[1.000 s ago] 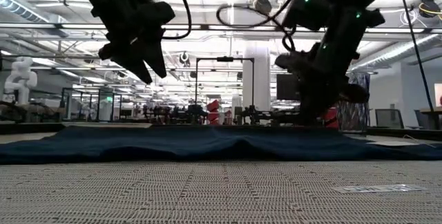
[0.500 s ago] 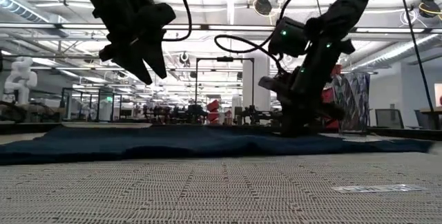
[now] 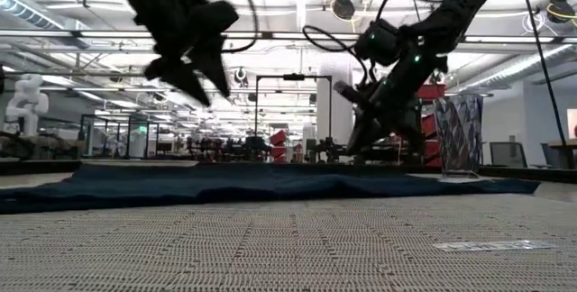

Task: Set table place
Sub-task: Fold the dark blue napkin

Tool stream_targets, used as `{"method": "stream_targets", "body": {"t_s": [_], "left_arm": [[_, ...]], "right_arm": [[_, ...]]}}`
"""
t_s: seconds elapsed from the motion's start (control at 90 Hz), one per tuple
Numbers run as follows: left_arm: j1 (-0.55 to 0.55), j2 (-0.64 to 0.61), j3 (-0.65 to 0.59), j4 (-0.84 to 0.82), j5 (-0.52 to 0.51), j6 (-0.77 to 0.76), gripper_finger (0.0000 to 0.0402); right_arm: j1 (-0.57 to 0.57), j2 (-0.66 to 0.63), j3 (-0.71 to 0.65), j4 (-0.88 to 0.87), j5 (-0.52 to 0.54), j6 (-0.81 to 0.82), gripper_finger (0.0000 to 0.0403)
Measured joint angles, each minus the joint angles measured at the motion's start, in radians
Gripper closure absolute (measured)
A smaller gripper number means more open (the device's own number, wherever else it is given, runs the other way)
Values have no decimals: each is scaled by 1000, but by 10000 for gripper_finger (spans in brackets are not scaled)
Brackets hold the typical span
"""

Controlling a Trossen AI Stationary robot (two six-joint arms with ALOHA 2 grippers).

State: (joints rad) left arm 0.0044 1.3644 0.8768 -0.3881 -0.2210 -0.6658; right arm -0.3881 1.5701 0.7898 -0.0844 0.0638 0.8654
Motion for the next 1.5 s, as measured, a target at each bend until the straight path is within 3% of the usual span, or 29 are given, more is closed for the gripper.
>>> {"method": "stream_targets", "body": {"t_s": [0.111, 0.378, 0.567, 0.778, 0.944, 1.111, 1.2, 1.5], "left_arm": [[86, 58, 2, 119, 102, 102, 181], [298, 267, 122, 163, 421, 301, 181], [366, 424, 283, 113, 572, 421, 181], [401, 577, 422, -33, 726, 539, 181], [404, 637, 456, -293, 741, 616, 181], [368, 621, 451, -500, 740, 675, 181], [325, 559, 432, -459, 708, 647, 181], [128, 323, 312, -166, 392, 421, 181]], "right_arm": [[82, -74, 0, -89, 46, 6, 403], [343, -169, 1, -398, 98, 108, 403], [506, -169, 1, -480, 176, 281, 403], [589, -158, 1, -501, 225, 417, 403], [566, -114, 1, -508, 245, 420, 403], [466, -78, 1, -409, 214, 305, 403], [400, -69, 1, -332, 179, 228, 403], [191, -67, 2, -302, 86, 26, 403]]}}
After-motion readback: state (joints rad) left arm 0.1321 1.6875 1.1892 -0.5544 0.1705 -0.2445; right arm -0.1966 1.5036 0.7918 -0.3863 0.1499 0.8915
